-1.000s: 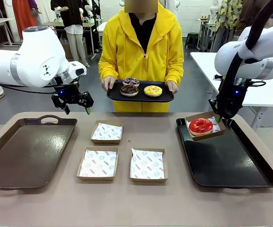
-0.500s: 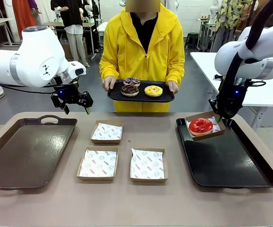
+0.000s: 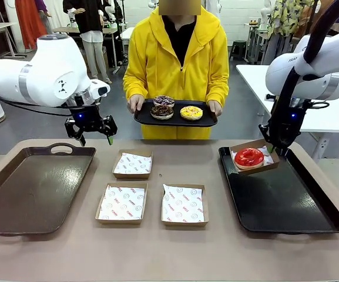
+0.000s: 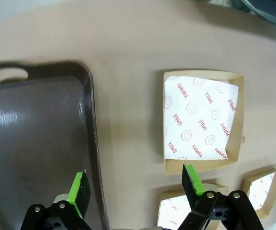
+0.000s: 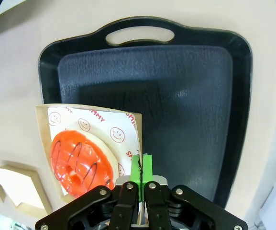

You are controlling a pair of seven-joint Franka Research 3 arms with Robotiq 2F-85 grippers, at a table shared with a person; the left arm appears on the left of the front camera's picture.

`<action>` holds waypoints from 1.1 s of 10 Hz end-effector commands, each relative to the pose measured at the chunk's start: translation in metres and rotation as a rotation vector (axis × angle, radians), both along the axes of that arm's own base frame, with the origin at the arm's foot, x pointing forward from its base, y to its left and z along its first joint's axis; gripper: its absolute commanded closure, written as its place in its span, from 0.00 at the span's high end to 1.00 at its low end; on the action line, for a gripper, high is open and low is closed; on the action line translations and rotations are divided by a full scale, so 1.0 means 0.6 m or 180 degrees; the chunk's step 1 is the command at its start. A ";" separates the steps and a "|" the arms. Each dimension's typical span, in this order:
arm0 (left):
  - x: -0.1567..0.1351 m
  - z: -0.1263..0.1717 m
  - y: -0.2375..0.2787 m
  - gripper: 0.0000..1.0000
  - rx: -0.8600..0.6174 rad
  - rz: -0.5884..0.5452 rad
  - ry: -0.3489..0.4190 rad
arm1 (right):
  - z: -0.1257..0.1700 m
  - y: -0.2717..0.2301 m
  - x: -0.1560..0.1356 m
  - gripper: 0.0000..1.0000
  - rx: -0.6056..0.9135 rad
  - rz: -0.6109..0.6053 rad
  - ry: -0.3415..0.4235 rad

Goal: Individually package the donuts and arrange them on the tray.
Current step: Place the picked Paper togo box on the Handle tray while simultaneously picking up another Paper togo box from the table with the other hand.

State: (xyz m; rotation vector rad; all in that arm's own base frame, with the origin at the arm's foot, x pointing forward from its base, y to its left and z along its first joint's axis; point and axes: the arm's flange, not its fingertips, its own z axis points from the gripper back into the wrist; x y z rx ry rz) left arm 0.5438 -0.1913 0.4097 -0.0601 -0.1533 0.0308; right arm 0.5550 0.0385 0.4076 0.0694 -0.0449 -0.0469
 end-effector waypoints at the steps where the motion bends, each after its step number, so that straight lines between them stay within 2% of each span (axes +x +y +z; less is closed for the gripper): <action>1: 0.025 0.002 -0.038 1.00 0.0186 0.0334 0.0362 | 0.011 0.013 0.017 0.01 -0.0250 -0.0088 -0.0007; 4: 0.033 -0.005 -0.056 1.00 0.0191 0.0487 0.0434 | 0.003 0.012 0.027 0.01 -0.0253 -0.0089 0.0056; 9: 0.049 -0.033 -0.054 1.00 -0.0069 0.0224 0.0243 | -0.021 0.022 0.043 0.01 -0.0097 -0.0104 0.0099; 11: 0.051 -0.043 -0.059 1.00 -0.0066 0.0110 0.0233 | -0.016 0.025 0.045 0.01 -0.0109 -0.0140 -0.0020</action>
